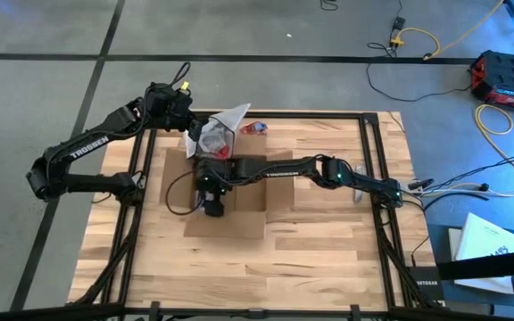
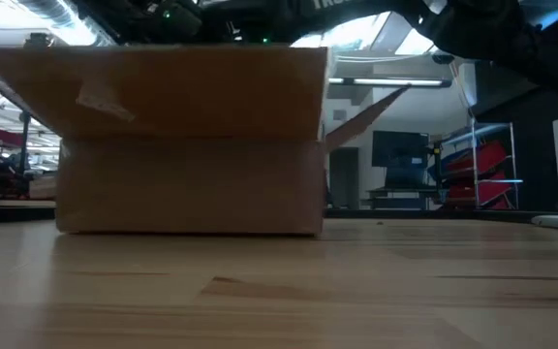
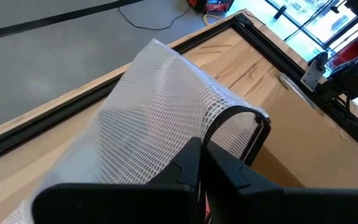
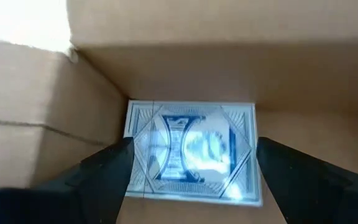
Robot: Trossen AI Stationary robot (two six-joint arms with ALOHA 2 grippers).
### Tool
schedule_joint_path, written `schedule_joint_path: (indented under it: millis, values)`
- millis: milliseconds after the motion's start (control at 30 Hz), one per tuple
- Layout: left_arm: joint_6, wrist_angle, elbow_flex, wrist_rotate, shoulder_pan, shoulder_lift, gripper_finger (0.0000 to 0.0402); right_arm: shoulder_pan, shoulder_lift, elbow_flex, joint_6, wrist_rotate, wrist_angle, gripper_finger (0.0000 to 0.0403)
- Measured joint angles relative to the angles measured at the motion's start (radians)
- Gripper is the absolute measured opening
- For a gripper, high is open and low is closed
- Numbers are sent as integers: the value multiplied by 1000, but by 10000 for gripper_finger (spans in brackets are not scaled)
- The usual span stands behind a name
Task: Unpack boxes
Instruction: Put the game card into the transparent zip bag
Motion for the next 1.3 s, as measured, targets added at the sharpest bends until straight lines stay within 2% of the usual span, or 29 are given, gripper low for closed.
schedule_joint_path:
  millis: [400, 700, 1033, 1300]
  values:
    - [-2, 0, 0, 0, 0, 0, 0, 0, 28, 3, 23, 55, -30, 324]
    - [-3, -1, 0, 0, 0, 0, 0, 2, 28, 3, 32, 168, -51, 324]
    - [-3, -1, 0, 0, 0, 0, 0, 0, 28, 1, 84, 206, -65, 324]
    - [-3, -1, 0, 0, 0, 0, 0, -3, 40, 0, 107, 104, -63, 313]
